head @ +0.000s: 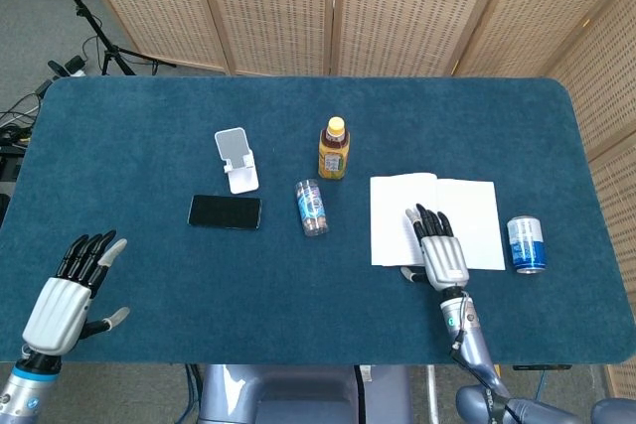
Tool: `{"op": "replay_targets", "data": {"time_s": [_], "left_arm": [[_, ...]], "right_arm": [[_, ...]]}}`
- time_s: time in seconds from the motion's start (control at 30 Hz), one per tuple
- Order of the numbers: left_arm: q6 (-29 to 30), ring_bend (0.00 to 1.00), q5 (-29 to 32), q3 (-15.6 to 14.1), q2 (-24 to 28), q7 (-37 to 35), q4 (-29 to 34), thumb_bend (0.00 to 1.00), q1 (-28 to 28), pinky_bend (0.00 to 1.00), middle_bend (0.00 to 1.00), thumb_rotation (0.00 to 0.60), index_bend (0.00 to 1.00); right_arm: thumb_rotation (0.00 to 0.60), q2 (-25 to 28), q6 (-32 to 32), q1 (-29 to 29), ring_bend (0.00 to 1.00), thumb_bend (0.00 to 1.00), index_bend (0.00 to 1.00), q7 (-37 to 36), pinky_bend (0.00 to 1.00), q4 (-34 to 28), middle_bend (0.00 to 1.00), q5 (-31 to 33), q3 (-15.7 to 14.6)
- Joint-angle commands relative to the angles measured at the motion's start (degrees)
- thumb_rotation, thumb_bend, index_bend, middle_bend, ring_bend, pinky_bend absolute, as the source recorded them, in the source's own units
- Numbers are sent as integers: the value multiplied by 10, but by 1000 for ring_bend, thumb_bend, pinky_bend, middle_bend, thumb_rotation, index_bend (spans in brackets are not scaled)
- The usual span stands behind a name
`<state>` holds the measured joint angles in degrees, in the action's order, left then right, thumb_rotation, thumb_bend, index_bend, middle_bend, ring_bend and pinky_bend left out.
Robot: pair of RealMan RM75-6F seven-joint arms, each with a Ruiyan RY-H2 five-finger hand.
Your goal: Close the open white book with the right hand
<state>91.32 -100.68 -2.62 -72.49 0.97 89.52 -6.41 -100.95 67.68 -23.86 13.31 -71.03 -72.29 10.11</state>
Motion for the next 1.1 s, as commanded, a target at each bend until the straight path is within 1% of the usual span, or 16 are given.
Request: {"op": "replay_targets", "data": {"time_s": [0.03,0.3,0.47,0.6,0.7,0.93,1.1], "left_arm": [[0,0,1,0,1,-1,1,0,1,0,0,600,0],[0,0,0,-1,1,-1,0,0,0,0,0,600,0],[2,0,-1,0,1,-3,0,0,1,0,0,600,0],[2,0,-2,-1,1,-2,-1,0,1,0,0,600,0],[3,0,-3,-1,1,-2,0,0,1,0,0,600,0],[2,0,-3,-2,0,-1,-1,0,1,0,0,600,0],[3,0,-4,-2,0,-1,-1,0,1,0,0,600,0]], "right_arm": [[600,0,-1,0,0,209,0,0,0,1,0,2,0],[600,-3,-1,-1,0,209,0,-5,0,4,0,3,1],[600,-12,10,3,0,231,0,-33,0,8,0,2,7],[600,-17,18,5,0,236,0,-35,0,19,0,-1,6],[600,-20,21,7,0,257,0,-39,0,23,0,-2,6],[600,-22,24,10,0,349,0,-46,0,29,0,-4,5],[600,-24,25,11,0,364,0,-51,0,31,0,-4,6]]}}
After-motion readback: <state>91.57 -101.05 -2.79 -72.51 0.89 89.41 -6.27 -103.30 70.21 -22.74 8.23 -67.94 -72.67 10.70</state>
